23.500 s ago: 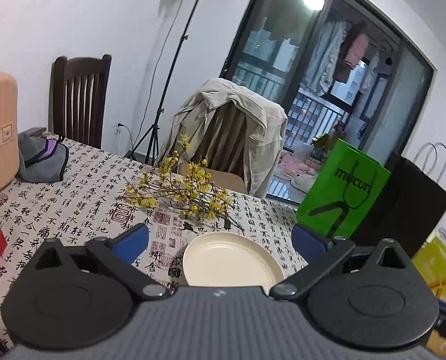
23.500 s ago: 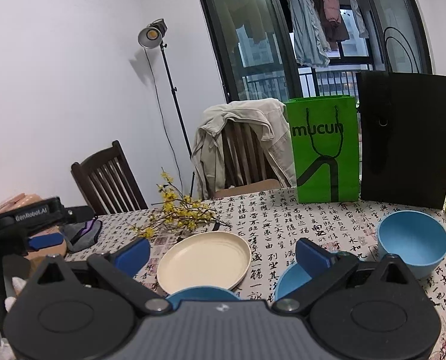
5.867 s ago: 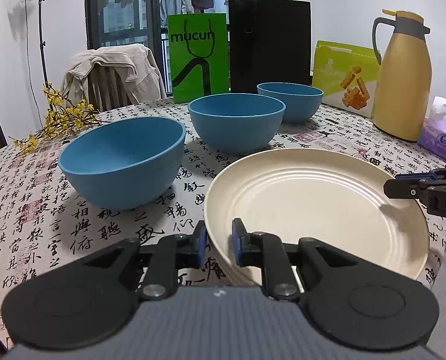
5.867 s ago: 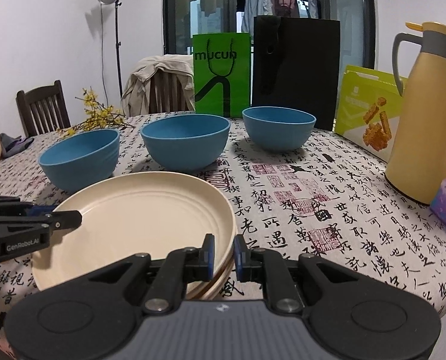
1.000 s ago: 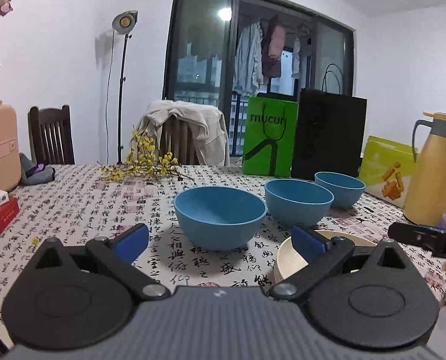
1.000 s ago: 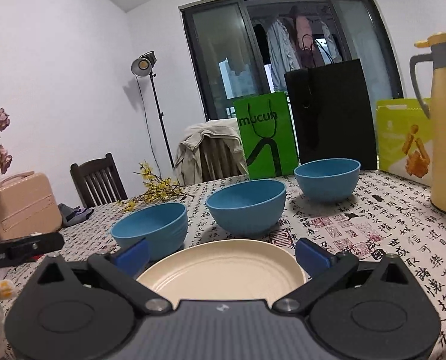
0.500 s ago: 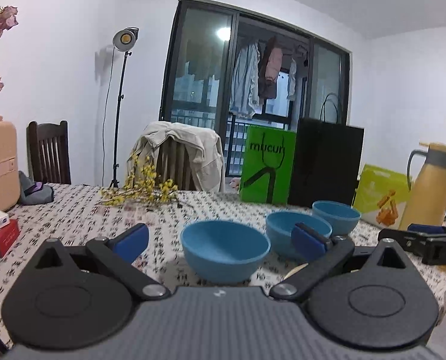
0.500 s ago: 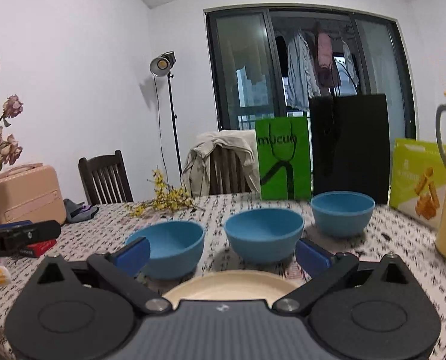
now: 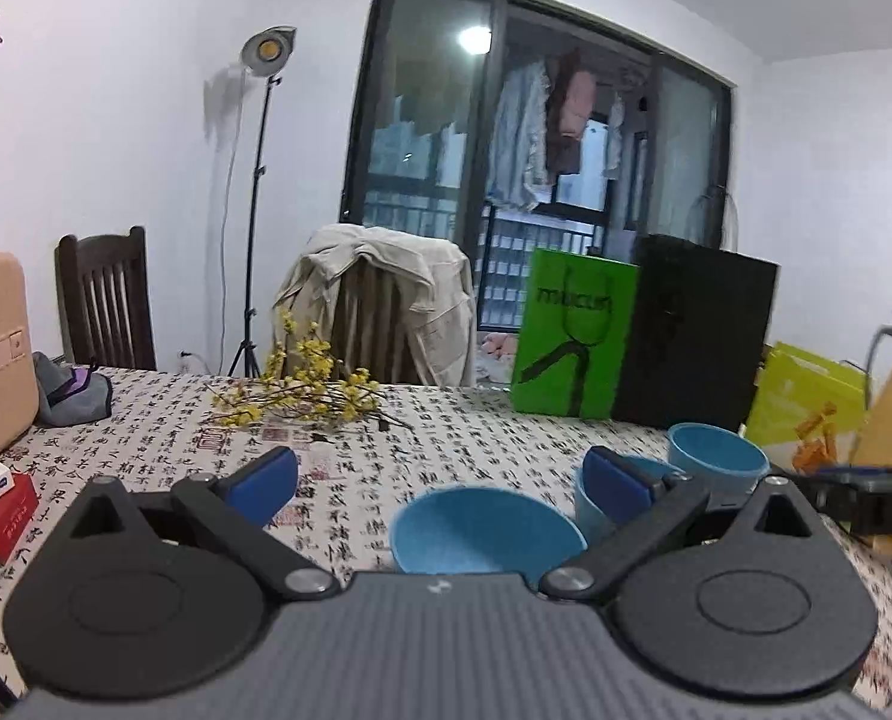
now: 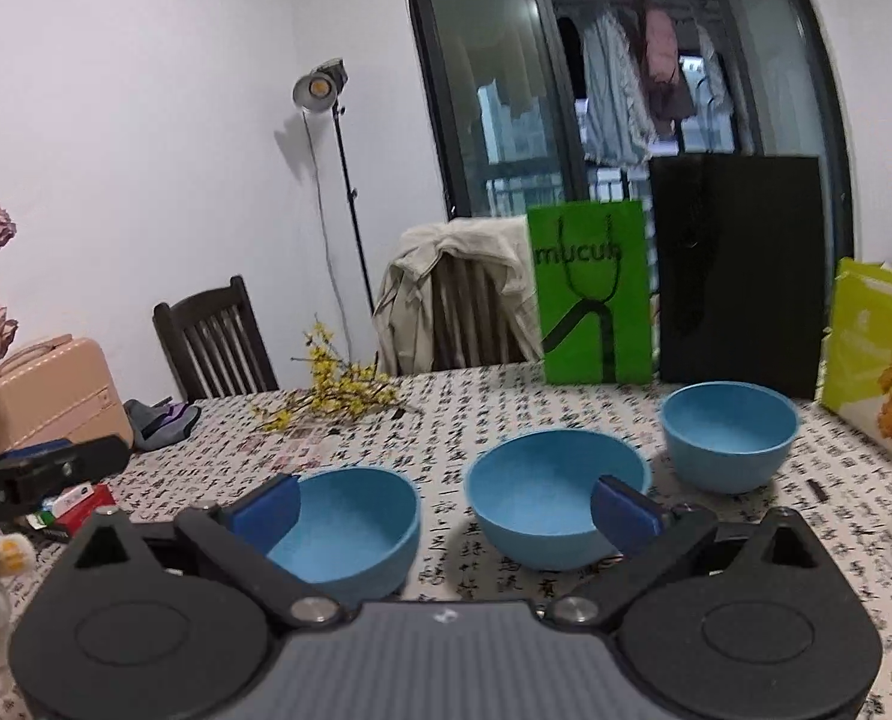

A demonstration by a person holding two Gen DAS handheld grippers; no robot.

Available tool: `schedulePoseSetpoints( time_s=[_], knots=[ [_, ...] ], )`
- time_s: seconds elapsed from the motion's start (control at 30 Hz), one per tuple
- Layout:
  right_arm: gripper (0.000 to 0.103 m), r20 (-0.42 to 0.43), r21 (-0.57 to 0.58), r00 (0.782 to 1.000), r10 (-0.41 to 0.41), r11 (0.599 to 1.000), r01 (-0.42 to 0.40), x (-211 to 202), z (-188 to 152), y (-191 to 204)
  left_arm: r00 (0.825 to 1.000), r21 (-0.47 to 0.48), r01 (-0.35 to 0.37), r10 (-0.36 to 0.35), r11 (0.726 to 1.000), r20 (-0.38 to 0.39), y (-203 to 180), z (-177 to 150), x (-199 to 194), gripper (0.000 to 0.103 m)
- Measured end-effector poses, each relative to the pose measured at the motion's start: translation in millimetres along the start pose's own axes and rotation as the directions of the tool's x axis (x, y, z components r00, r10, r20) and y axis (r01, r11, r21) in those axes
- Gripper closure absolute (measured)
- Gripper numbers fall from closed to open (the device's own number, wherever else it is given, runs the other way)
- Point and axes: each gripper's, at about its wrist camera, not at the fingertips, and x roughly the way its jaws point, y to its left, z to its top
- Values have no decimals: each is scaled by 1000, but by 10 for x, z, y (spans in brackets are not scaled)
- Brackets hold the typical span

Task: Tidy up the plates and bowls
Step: 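Move both open tools toward the blue bowls, then close both tools on the rim of a blue bowl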

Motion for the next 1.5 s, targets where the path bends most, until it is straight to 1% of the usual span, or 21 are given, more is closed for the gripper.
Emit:
schedulePoseSetpoints(
  time_s=[0.2,0.27,0.4,0.5,0.57,0.63,0.8,0.87,1.03,1.1,1.17,1.23,1.37,1.5],
  knots=[
    [0,-77,6,997,10,1000,-10,416,112,136,998,-74,-60,58,995,-37,152,246,291,0],
    [0,-108,4,994,9,1000,-8,550,126,177,992,-100,-117,111,988,-60,204,305,417,0],
    [0,-172,3,985,14,1000,-14,776,119,263,984,-134,-158,145,978,-102,350,368,692,0],
    [0,-211,5,978,1,1000,0,927,111,310,981,-159,-155,133,975,-142,457,306,888,0],
    [0,-232,13,973,-1,1000,4,999,85,312,981,-167,-144,118,976,-153,524,231,1022,0],
    [0,-251,14,968,-13,1000,17,1062,64,308,973,-170,-158,124,973,-194,562,131,1151,0],
    [1,-299,26,954,-30,999,40,1209,-1,284,960,-192,-118,63,974,-272,640,-119,1417,0],
    [1,-312,31,950,-35,998,47,1247,-18,279,951,-182,-117,57,976,-304,634,-186,1496,0],
    [4,-345,35,937,-52,997,68,1358,-57,290,949,-163,-108,52,981,-312,617,-322,1547,0],
    [5,-356,38,932,-62,996,80,1401,-64,296,943,-162,-120,62,979,-328,629,-369,1583,0],
    [7,-363,41,930,-59,996,80,1436,-68,299,940,-181,-113,46,977,-338,658,-398,1615,0],
    [7,-367,41,929,-55,996,76,1461,-78,313,942,-192,-107,38,975,-335,681,-408,1625,0],
    [9,-373,26,926,-60,997,75,1511,-95,367,938,-182,-123,55,976,-341,690,-458,1661,0],
    [13,-385,11,920,-73,996,84,1564,-115,394,933,-186,-106,32,977,-360,675,-493,1697,2]
  ],
)
